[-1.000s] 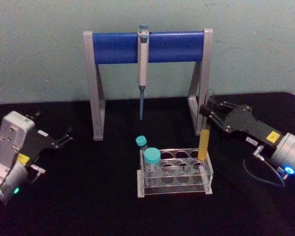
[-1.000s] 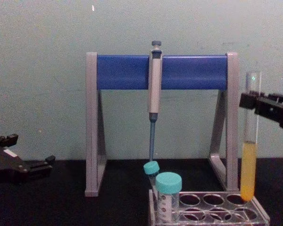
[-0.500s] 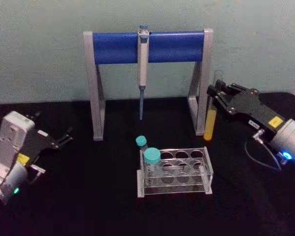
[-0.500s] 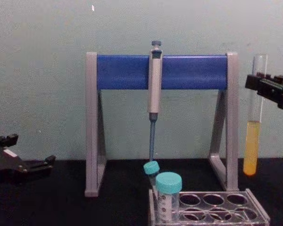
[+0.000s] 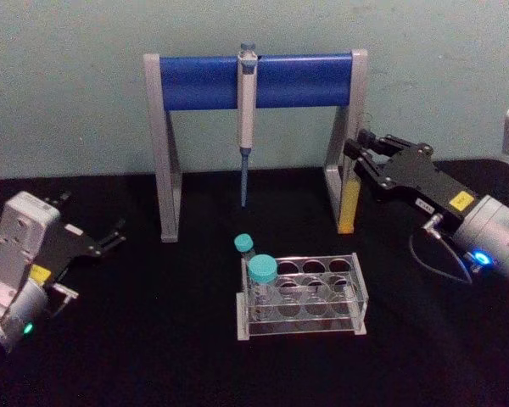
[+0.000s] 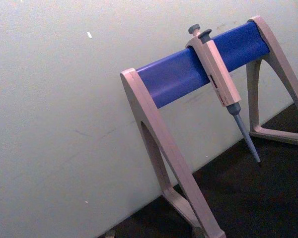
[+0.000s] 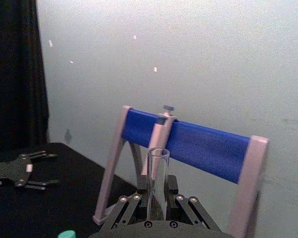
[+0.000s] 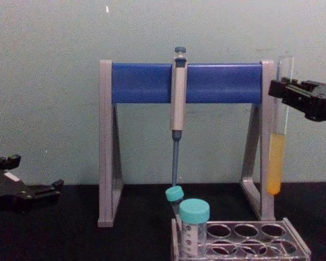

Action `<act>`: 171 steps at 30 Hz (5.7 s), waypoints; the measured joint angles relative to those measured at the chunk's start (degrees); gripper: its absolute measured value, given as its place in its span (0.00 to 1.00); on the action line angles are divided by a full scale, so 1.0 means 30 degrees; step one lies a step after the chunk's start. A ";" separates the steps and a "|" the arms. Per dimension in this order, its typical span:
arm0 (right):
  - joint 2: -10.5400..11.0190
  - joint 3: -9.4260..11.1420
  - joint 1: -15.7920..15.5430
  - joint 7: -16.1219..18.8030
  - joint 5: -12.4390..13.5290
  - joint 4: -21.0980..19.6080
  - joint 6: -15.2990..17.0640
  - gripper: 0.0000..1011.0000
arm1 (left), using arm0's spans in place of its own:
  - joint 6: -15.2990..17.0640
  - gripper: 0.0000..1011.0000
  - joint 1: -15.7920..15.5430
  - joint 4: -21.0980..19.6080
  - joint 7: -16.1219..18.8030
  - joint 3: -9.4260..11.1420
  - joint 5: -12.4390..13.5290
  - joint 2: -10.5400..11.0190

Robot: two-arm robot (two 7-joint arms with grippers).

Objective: Pick up the test tube from the test tube rack, shake it, then place it back into the test tube rack.

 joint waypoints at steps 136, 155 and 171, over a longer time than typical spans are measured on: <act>0.2293 -0.0557 -0.0976 0.2761 0.3726 -0.1614 -0.0539 0.23 | 0.0000 0.99 0.0000 -0.0001 0.0001 0.0000 -0.0001 0.0000; 0.2965 -0.0618 -0.1346 0.3070 0.3596 -0.2075 -0.0364 0.23 | 0.0001 0.99 0.0000 -0.0001 0.0001 -0.0001 0.0000 0.0000; 0.3379 -0.0313 -0.2256 0.3126 0.3667 -0.2176 -0.0567 0.23 | 0.0001 0.99 0.0000 0.0000 0.0001 -0.0001 0.0000 -0.0001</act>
